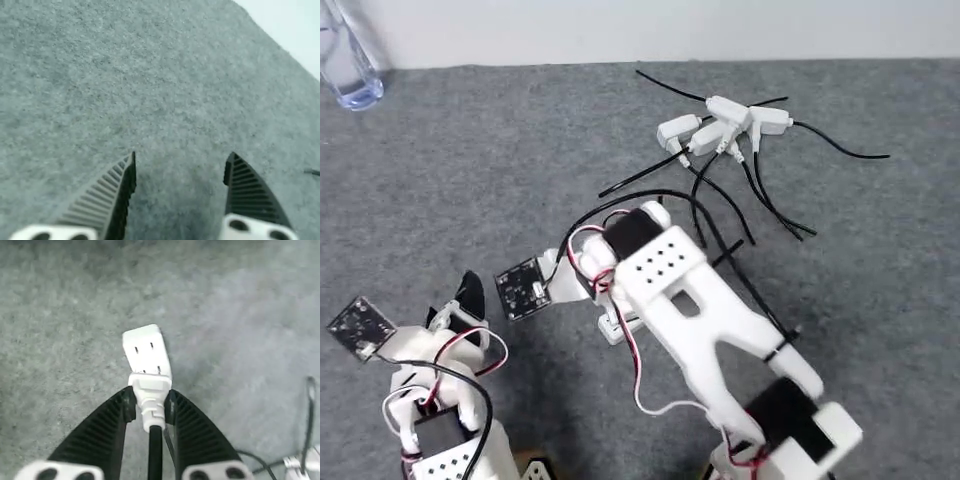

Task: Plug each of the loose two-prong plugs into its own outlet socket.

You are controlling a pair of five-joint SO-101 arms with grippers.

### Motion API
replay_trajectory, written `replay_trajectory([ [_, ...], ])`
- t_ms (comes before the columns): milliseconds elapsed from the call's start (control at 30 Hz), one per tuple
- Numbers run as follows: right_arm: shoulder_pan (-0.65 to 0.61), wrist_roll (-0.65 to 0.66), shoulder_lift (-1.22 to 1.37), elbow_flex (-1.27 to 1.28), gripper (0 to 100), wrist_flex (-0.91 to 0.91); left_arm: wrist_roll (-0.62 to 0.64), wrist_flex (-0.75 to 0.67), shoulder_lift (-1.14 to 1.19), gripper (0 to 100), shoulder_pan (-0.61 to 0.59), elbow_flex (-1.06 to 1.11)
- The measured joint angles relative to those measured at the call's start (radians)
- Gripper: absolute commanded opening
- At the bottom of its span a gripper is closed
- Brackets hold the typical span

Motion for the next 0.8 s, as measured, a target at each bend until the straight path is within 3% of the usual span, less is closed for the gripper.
replay_trajectory([
  [800, -0.023, 0.049, 0.173, -0.002, 0.9, -0.086, -0.009, 0.0, 0.0, 27, 0.003, 0.0],
])
